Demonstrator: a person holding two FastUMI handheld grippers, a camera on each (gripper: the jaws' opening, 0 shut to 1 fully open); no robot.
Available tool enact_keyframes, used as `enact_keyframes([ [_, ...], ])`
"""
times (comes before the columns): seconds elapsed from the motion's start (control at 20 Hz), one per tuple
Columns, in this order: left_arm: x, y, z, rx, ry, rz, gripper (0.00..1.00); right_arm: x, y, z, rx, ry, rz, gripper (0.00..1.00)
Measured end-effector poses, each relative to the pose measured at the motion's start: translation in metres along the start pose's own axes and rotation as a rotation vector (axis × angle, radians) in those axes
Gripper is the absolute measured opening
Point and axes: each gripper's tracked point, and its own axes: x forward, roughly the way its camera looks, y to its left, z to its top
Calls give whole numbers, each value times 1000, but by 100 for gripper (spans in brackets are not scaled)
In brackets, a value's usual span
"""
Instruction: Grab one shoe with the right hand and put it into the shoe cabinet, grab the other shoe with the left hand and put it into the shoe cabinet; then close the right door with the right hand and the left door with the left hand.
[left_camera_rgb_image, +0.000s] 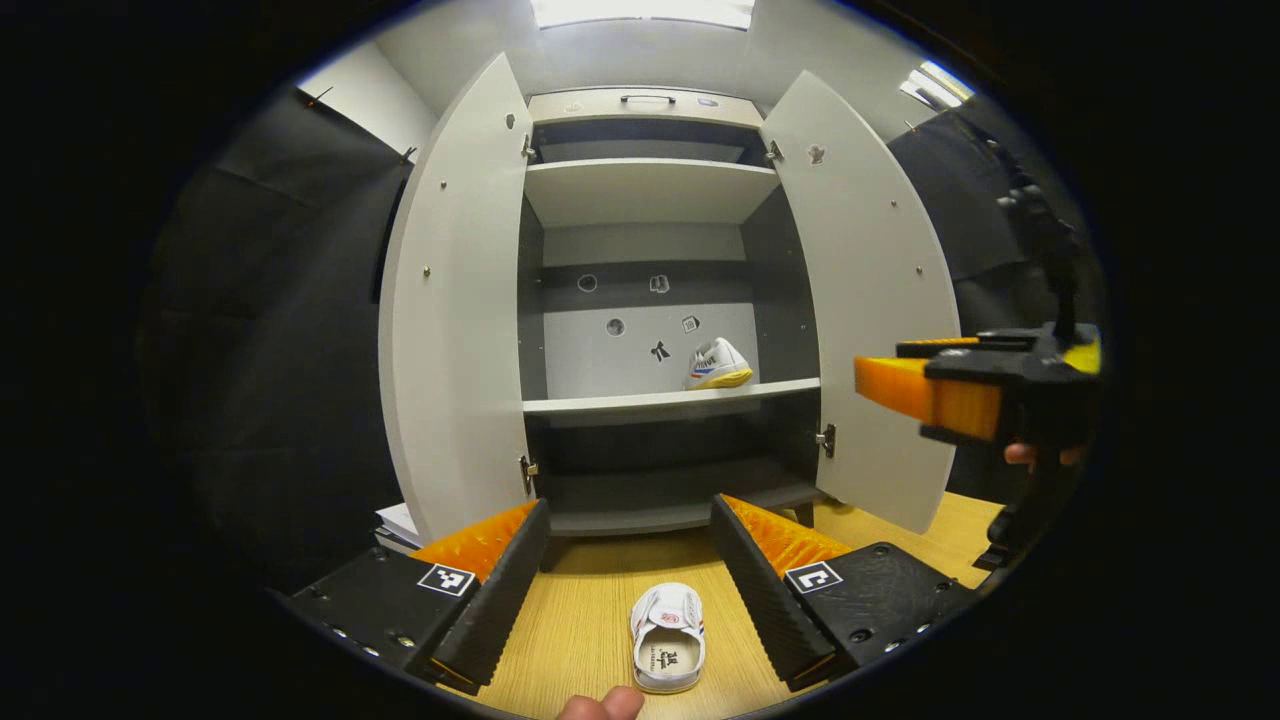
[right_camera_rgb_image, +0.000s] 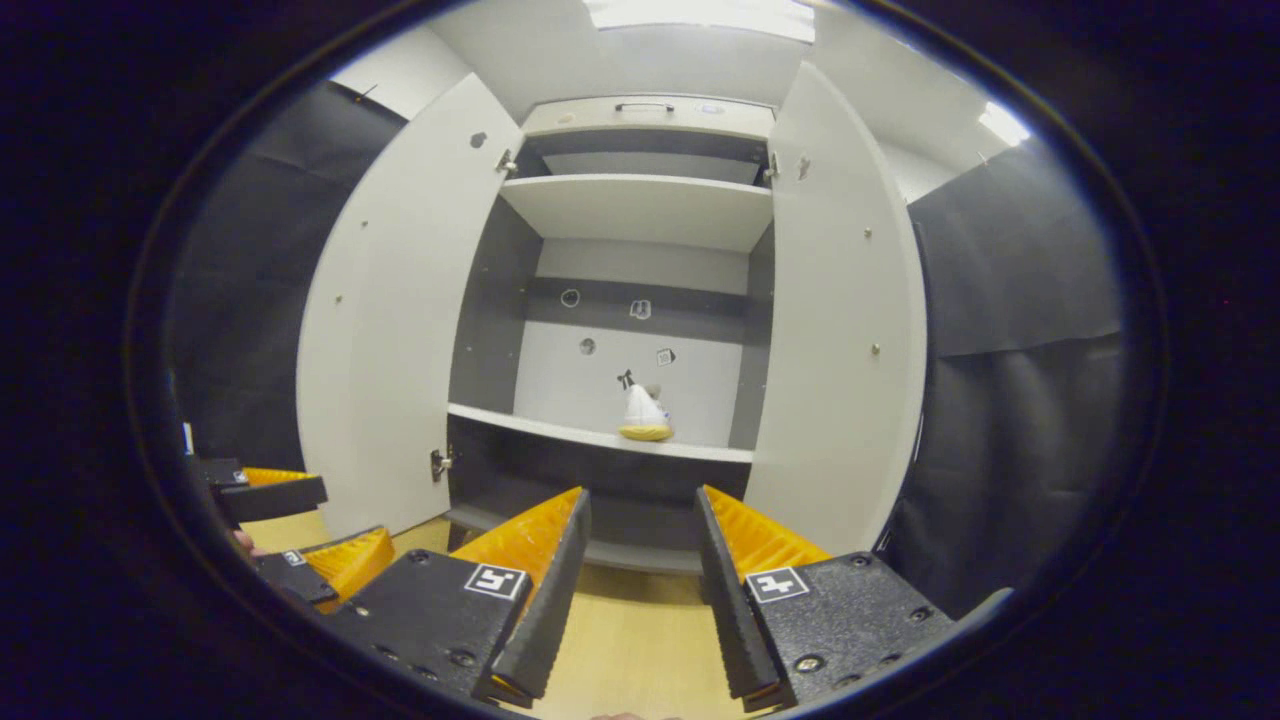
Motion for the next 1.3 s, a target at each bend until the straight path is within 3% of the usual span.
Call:
enact_keyframes([
  [0.3, -5, -11, -36, -18, 83, -11, 97, -57, 8, -53, 29, 54, -30, 67],
  [0.5, -1, -10, -71, 11, 155, -9, 96, -51, -7, -59, 68, 83, -54, 73],
  [1.0, 29, 16, -227, 20, 536, -4, 97, -44, -50, -76, 111, 110, -147, 70],
  [1.3, 56, 15, -254, -45, 579, -23, 97, -35, -55, -94, 119, 161, -157, 70],
])
